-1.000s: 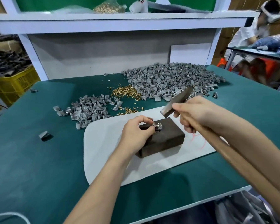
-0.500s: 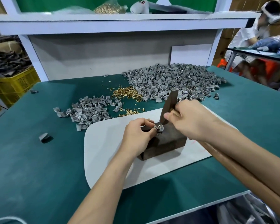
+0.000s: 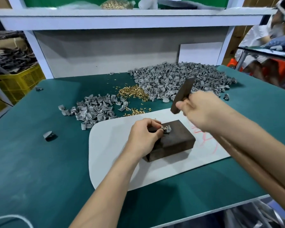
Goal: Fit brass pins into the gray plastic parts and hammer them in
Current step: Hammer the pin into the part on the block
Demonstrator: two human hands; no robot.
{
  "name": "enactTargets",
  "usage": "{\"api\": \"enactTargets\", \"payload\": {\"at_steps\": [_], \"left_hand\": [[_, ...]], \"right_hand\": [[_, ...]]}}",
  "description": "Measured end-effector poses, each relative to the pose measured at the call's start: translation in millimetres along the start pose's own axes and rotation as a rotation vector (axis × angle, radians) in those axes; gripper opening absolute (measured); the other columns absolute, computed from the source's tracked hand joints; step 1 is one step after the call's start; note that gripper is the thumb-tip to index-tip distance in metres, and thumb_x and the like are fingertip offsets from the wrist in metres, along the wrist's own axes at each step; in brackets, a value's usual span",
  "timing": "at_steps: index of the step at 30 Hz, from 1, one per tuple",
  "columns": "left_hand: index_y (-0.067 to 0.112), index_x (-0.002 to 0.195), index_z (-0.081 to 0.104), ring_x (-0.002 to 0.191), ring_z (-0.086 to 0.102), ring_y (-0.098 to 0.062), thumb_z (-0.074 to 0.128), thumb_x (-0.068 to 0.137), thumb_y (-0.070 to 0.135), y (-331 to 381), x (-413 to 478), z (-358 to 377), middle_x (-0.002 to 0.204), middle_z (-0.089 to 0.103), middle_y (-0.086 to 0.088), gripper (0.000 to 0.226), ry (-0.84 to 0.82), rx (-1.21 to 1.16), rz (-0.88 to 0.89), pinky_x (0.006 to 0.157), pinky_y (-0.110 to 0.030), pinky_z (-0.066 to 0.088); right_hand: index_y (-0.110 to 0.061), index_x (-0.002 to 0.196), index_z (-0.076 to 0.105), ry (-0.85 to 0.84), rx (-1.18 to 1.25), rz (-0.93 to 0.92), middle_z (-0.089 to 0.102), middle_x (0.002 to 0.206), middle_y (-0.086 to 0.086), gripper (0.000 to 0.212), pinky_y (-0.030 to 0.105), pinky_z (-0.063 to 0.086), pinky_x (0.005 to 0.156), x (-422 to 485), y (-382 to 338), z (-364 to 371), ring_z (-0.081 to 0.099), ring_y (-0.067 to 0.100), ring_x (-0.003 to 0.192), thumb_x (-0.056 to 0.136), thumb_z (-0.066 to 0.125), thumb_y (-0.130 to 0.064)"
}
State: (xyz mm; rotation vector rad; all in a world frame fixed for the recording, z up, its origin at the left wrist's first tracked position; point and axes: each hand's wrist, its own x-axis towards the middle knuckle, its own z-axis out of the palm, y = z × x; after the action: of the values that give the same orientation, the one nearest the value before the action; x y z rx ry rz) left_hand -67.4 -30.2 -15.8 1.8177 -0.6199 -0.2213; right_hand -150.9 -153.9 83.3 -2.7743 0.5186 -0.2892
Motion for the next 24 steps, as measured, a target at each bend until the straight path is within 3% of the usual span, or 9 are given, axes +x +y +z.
{"api": "enactTargets", "payload": {"at_steps": [5,9,12,16,19,22,24], "left_hand": [[0.014,0.074,0.065,0.096,0.065,-0.020,0.069,0.081,0.002,-0.3,-1.4,0.3,0.102,0.069,-0.004,0.015,-0.008,0.002,0.014,0.093,-0.039,0.049],[0.014,0.075,0.065,0.096,0.065,-0.018,0.069,0.082,0.002,1.5,0.9,-0.2,0.101,0.068,-0.002,0.014,-0.002,0.013,0.016,0.094,-0.036,0.049],[0.015,0.074,0.065,0.096,0.065,-0.018,0.069,0.081,0.002,0.9,-0.5,-0.3,0.101,0.068,-0.003,0.016,-0.008,0.020,0.019,0.093,-0.036,0.049],[0.018,0.071,0.064,0.095,0.065,-0.016,0.069,0.081,0.001,0.5,1.1,-1.0,0.100,0.068,-0.001,0.020,-0.007,-0.002,0.014,0.094,-0.035,0.049],[0.013,0.074,0.066,0.096,0.065,-0.020,0.069,0.081,0.000,0.3,-0.6,-0.6,0.102,0.069,-0.006,0.015,-0.014,-0.022,0.007,0.093,-0.038,0.050],[0.016,0.072,0.064,0.096,0.065,-0.018,0.069,0.081,0.001,-1.1,0.6,0.3,0.102,0.069,-0.003,0.018,-0.006,-0.021,0.005,0.094,-0.034,0.050],[0.014,0.074,0.067,0.095,0.064,-0.013,0.069,0.082,0.003,-1.5,1.6,1.0,0.101,0.069,0.000,0.013,0.004,-0.039,-0.018,0.092,-0.027,0.049]], "right_hand": [[-0.018,0.061,0.037,-0.101,-0.108,-0.030,0.044,0.071,0.004,0.041,0.033,0.038,0.070,-7.7,-3.0,22.9,0.051,0.033,0.082,0.098,0.038,-0.035],[-0.015,0.059,0.039,-0.028,-0.073,-0.024,0.041,0.062,0.000,0.044,0.032,0.038,0.069,-3.4,0.4,13.1,0.046,0.032,0.075,0.098,0.041,-0.033],[-0.014,0.064,0.038,-0.092,-0.098,-0.031,0.042,0.069,0.003,0.041,0.034,0.040,0.073,-5.4,-1.1,20.3,0.053,0.035,0.084,0.099,0.038,-0.036],[-0.016,0.059,0.038,-0.038,-0.021,-0.045,0.046,0.065,0.004,0.044,0.033,0.039,0.070,2.9,-0.2,14.8,0.050,0.033,0.075,0.099,0.039,-0.034],[-0.015,0.061,0.039,-0.114,-0.050,-0.059,0.052,0.069,0.008,0.043,0.029,0.044,0.067,-0.6,-4.6,20.9,0.060,0.033,0.081,0.099,0.039,-0.033],[-0.012,0.056,0.044,-0.062,0.159,-0.028,0.048,0.047,0.006,0.046,0.017,0.036,0.037,5.4,3.7,8.3,0.051,0.016,0.038,0.099,0.044,-0.028],[-0.008,0.062,0.047,0.036,0.421,0.037,0.045,0.035,-0.001,0.041,0.018,0.032,0.030,14.4,12.1,2.6,0.040,0.014,0.026,0.099,0.045,-0.027]]}}
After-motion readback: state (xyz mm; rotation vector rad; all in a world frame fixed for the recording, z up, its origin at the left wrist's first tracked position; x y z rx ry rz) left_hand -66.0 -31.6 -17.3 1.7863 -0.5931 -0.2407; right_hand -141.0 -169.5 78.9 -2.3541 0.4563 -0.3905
